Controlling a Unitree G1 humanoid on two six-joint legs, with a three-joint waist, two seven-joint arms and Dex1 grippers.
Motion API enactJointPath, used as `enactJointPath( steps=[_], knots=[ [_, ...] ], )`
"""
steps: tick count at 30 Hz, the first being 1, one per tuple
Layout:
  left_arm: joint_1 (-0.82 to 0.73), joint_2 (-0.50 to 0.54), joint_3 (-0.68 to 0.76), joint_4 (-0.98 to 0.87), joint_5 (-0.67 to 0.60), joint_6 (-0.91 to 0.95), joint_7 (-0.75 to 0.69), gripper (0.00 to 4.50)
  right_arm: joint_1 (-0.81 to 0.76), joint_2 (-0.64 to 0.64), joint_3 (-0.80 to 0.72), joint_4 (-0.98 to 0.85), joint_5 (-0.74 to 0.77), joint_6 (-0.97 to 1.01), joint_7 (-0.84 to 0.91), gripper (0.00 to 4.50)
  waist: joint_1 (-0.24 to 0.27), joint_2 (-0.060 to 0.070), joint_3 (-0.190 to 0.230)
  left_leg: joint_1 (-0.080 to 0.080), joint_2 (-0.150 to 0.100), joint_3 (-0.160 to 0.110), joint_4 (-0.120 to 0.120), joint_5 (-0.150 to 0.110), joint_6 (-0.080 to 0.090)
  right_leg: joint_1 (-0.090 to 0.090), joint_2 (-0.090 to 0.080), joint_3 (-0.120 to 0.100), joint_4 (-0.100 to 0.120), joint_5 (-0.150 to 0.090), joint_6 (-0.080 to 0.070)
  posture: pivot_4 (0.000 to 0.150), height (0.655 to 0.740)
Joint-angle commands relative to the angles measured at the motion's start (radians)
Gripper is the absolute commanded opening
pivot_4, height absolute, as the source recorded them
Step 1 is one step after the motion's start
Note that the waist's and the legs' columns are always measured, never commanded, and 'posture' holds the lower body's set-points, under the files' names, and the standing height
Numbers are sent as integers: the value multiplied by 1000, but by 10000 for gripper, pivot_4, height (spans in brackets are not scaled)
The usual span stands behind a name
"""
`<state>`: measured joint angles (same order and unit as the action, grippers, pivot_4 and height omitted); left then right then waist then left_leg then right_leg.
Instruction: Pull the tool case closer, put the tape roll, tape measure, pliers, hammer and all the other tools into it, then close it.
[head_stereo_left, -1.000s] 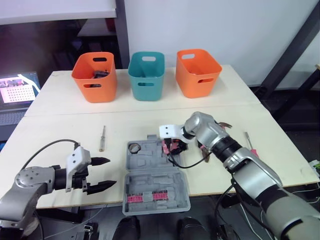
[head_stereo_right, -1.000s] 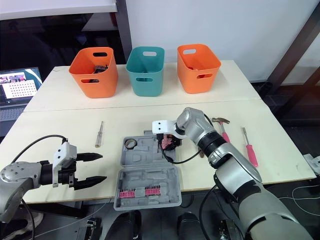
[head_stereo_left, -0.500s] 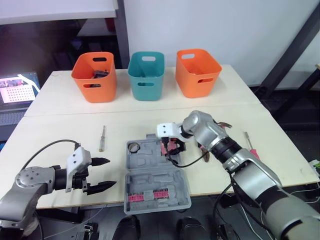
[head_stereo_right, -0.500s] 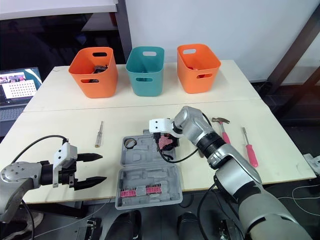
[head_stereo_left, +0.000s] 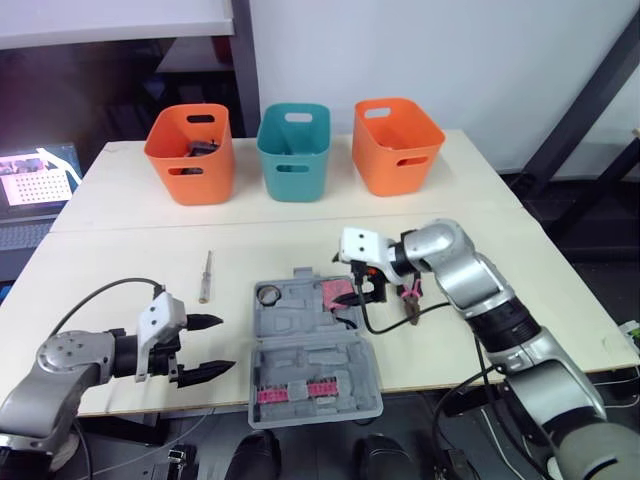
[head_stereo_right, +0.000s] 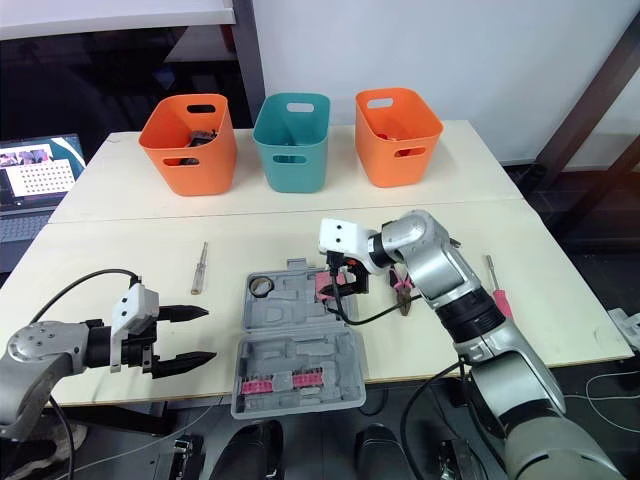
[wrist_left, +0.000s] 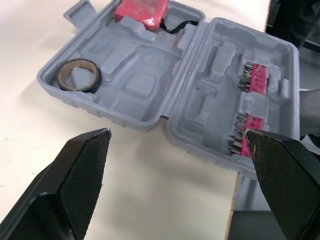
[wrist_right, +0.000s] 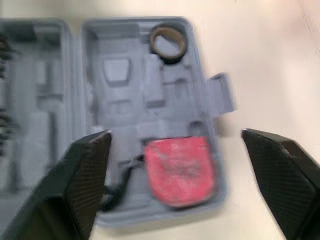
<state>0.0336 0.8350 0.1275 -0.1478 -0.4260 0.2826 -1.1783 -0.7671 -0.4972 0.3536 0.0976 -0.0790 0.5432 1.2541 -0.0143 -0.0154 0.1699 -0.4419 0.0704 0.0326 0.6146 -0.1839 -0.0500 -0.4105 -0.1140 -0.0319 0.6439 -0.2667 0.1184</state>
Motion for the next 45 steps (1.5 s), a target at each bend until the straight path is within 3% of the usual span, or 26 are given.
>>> enactJointPath(
  steps=[1,2,18,29,41,45],
  knots=[
    [-16,-2,-9,0,-1,-19,-12,45000,14,-17,-35,-33,26,-16,-39,27021,0,0,0,0,0,0,0,0,0,0,0,0,0,0,0,1500,7400],
    [-20,-2,-11,4,0,-20,-15,45000,18,-14,-36,-22,24,-29,-59,22545,0,0,0,0,0,0,0,0,0,0,0,0,0,0,0,1500,7400],
    [-41,10,-18,26,1,-23,-29,45000,21,54,-35,316,45,-215,-165,22545,-3,0,0,0,0,0,0,0,0,0,0,0,0,0,0,1500,7400],
    [-46,18,-16,27,2,-21,-31,45000,4,101,-2,652,-30,-428,-238,22545,-3,0,0,3,0,0,0,0,0,4,0,0,0,0,0,1500,7400],
    [-64,16,-21,34,0,-10,-26,45000,53,126,-84,636,71,-340,-151,22545,-2,-1,-1,5,0,0,0,0,0,6,0,0,0,-1,-1,1500,7400],
    [-78,11,-17,46,-4,-6,-23,45000,68,119,-136,532,105,-408,-174,22545,2,-1,-1,5,0,0,0,0,0,6,0,0,0,-1,-1,1500,7400]
  ],
)
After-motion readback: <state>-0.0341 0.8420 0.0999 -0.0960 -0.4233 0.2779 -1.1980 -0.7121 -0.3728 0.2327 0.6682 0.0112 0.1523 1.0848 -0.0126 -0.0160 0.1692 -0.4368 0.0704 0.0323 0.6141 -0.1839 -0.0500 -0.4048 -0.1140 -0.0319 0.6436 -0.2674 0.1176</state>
